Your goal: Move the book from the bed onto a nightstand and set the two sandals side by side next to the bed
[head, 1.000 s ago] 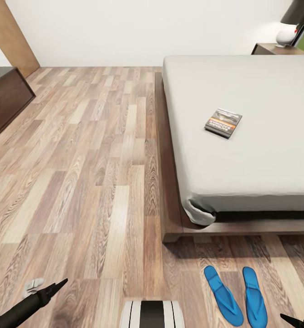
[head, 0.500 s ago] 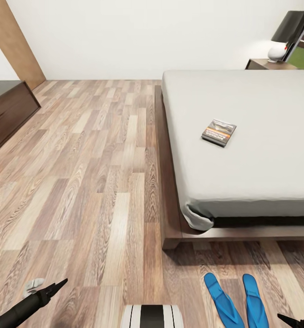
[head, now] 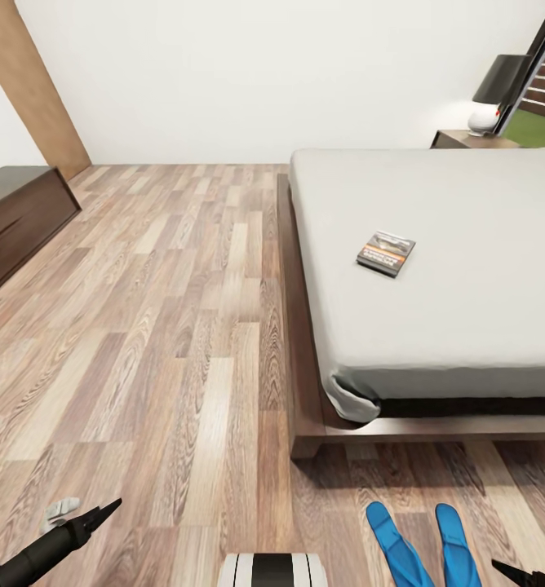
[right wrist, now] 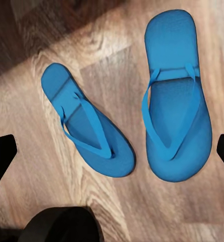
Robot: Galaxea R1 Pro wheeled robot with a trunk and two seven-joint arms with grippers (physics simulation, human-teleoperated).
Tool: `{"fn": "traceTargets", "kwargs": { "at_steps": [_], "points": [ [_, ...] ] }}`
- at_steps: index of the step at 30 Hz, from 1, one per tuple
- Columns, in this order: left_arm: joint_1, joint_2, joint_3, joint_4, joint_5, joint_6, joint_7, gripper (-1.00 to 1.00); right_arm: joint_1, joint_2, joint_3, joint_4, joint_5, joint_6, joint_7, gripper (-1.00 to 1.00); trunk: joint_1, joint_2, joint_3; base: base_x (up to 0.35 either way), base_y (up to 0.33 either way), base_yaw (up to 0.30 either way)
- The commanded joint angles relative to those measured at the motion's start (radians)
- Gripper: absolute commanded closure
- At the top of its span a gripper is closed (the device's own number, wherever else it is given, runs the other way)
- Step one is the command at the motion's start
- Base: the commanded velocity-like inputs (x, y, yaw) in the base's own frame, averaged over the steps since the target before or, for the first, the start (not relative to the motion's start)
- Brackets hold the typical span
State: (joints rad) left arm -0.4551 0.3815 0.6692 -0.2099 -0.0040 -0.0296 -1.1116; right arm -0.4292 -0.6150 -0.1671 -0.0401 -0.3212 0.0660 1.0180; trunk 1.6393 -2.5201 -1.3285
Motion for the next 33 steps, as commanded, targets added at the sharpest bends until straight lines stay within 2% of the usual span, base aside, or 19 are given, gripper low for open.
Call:
{"fn": "traceTargets", "kwargs": {
  "at_steps": [1,20,25,33],
  "points": [
    [-0.001,0.0,0.001,0.001,-0.001,-0.003,-0.002,-1.0,0.0,0.001,-0.008,0.0,0.003,0.006,0.004,-1.0,-0.001,0.0,0.003,0.0,0.0,0.0],
    [-0.001,-0.002,0.001,0.001,-0.001,-0.004,-0.002,-1.0,0.0,0.008,-0.005,0.0,0.004,0.004,0.003,-1.0,-0.009,0.004,0.077,0.0,0.0,0.0],
    [-0.001,-0.002,0.001,0.001,-0.002,-0.004,-0.002,-1.0,0.0,0.06,-0.005,0.0,0.004,0.002,-0.002,-1.0,-0.011,0.006,0.096,0.0,0.0,0.0],
    [-0.001,-0.004,0.0,0.001,-0.002,-0.004,-0.002,-1.0,0.0,0.097,-0.004,0.0,0.006,0.0,-0.065,-1.0,-0.015,0.007,0.127,0.0,0.0,0.0]
  ]
}}
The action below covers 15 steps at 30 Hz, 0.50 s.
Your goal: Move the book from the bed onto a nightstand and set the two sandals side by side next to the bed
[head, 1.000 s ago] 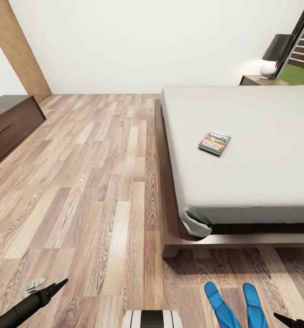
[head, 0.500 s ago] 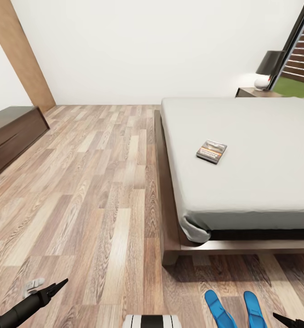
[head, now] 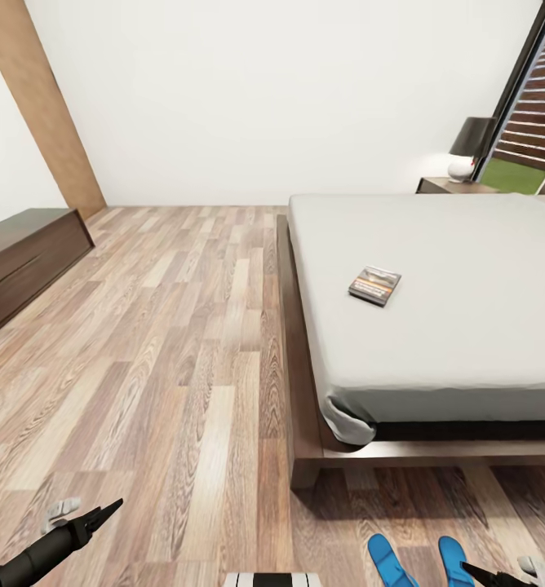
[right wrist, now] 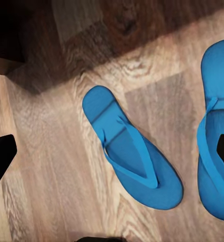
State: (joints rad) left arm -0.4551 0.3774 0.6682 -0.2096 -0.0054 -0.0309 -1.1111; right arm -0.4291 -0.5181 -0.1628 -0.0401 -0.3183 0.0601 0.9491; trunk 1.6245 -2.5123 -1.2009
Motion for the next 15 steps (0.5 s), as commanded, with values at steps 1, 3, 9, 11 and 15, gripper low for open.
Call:
{"fn": "traceTargets", "kwargs": {
  "at_steps": [1,3,9,11,15],
  "points": [
    [-0.001,0.0,0.001,0.001,-0.001,-0.003,-0.003,-1.0,0.0,0.007,-0.008,0.0,0.003,0.006,-0.002,-1.0,-0.001,0.0,0.003,0.0,0.0,0.0],
    [-0.001,-0.005,0.001,0.001,-0.001,-0.004,-0.002,-1.0,0.0,0.043,-0.008,0.0,0.003,0.006,-0.02,-1.0,-0.002,0.0,0.011,0.0,0.0,0.0],
    [-0.001,-0.022,0.001,0.001,-0.002,-0.01,0.012,-1.0,0.0,0.134,-0.007,-0.002,0.006,-0.033,-0.106,-1.0,-0.004,0.002,0.034,0.0,0.0,0.0],
    [-0.001,-0.035,-0.001,0.001,-0.006,-0.015,0.027,-1.0,0.0,0.147,-0.006,-0.001,0.007,-0.057,-0.137,-1.0,-0.005,0.002,0.042,0.0,0.0,0.0],
    [-0.001,-0.067,-0.004,0.001,-0.048,-0.024,0.065,-1.0,0.0,0.157,-0.006,-0.001,0.008,-0.077,-0.164,-1.0,-0.007,0.003,0.057,0.0,0.0,0.0]
  ]
}}
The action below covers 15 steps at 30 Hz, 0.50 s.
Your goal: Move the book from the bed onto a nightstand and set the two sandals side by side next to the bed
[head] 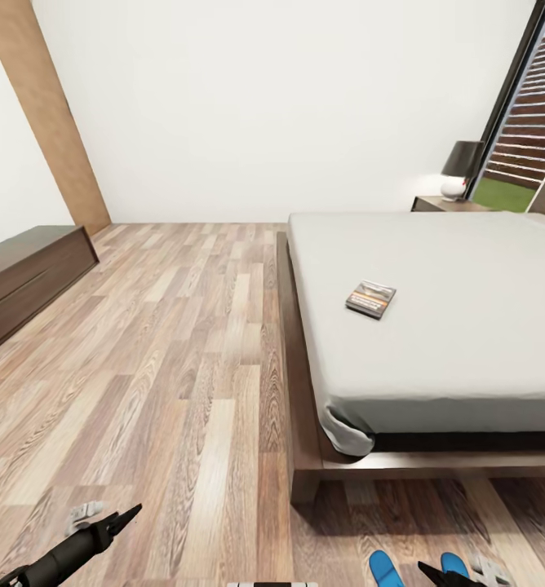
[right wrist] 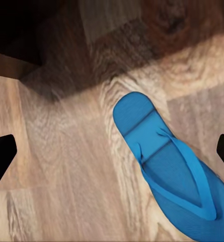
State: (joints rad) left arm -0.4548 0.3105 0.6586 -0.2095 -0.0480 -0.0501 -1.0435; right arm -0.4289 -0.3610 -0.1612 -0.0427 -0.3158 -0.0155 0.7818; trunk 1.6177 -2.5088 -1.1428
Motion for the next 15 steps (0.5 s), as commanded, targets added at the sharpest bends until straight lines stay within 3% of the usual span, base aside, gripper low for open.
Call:
{"fn": "traceTargets", "kwargs": {
  "at_steps": [1,4,7,10,12,15],
  "points": [
    [-0.001,-0.007,0.006,0.001,-0.016,-0.008,0.003,-1.0,-0.001,0.001,-0.008,0.001,0.006,-0.003,0.002,-1.0,-0.001,0.0,0.003,0.0,0.0,0.0],
    [-0.001,-0.033,0.006,0.004,-0.061,-0.018,0.02,-1.0,-0.001,0.003,-0.008,0.001,0.006,-0.007,-0.003,-1.0,-0.002,0.001,0.015,0.0,0.0,0.0],
    [-0.001,-0.044,0.006,0.025,-0.081,-0.024,0.027,-1.0,-0.001,0.003,-0.008,0.001,0.006,-0.008,-0.005,-1.0,-0.003,0.001,0.026,0.0,0.0,0.0],
    [-0.001,-0.053,0.005,0.05,-0.089,-0.027,0.057,-1.0,-0.001,0.003,-0.008,0.001,0.006,-0.009,-0.005,-1.0,-0.005,0.002,0.038,0.0,0.0,0.0],
    [-0.001,-0.078,0.004,0.069,-0.094,-0.028,0.125,-1.0,-0.001,0.004,-0.008,0.0,0.006,-0.009,-0.006,-1.0,-0.006,0.003,0.046,0.0,0.0,0.0],
    [-0.001,-0.083,0.004,0.072,-0.095,-0.028,0.148,-1.0,-0.001,0.004,-0.008,0.001,0.006,-0.009,-0.006,-1.0,-0.007,0.003,0.057,0.0,0.0,0.0]
  ]
}}
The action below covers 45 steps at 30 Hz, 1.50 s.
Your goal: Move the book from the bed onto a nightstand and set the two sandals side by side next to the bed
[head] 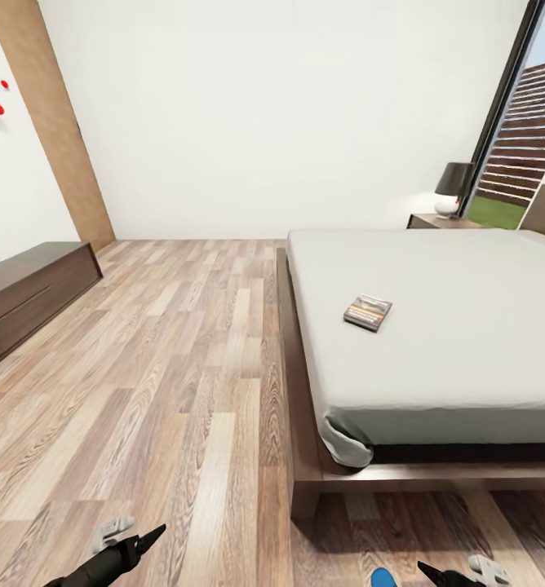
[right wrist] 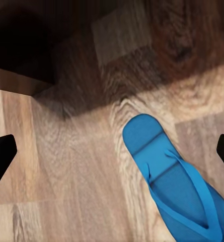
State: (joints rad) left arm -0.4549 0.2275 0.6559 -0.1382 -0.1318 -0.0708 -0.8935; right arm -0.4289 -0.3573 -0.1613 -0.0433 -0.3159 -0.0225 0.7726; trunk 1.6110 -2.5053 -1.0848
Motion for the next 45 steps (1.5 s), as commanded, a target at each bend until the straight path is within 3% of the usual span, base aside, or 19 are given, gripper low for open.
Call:
{"fn": "traceTargets", "kwargs": {
  "at_steps": [1,24,45],
  "points": [
    [-0.001,-0.001,0.007,0.002,-0.011,-0.007,0.004,-1.0,-0.001,0.0,-0.007,0.002,0.006,-0.003,0.004,-1.0,-0.001,0.0,0.003,0.0,0.0,0.0],
    [-0.001,-0.011,0.007,0.004,-0.011,-0.007,0.031,-1.0,-0.001,0.0,-0.007,0.003,0.006,-0.004,0.002,-1.0,-0.011,0.005,0.092,0.0,0.0,0.0],
    [-0.001,-0.011,0.007,0.005,-0.011,-0.007,0.031,-1.0,-0.001,0.0,-0.007,0.003,0.006,-0.004,0.002,-1.0,-0.091,0.152,0.158,0.0,0.0,0.0]
  ]
}}
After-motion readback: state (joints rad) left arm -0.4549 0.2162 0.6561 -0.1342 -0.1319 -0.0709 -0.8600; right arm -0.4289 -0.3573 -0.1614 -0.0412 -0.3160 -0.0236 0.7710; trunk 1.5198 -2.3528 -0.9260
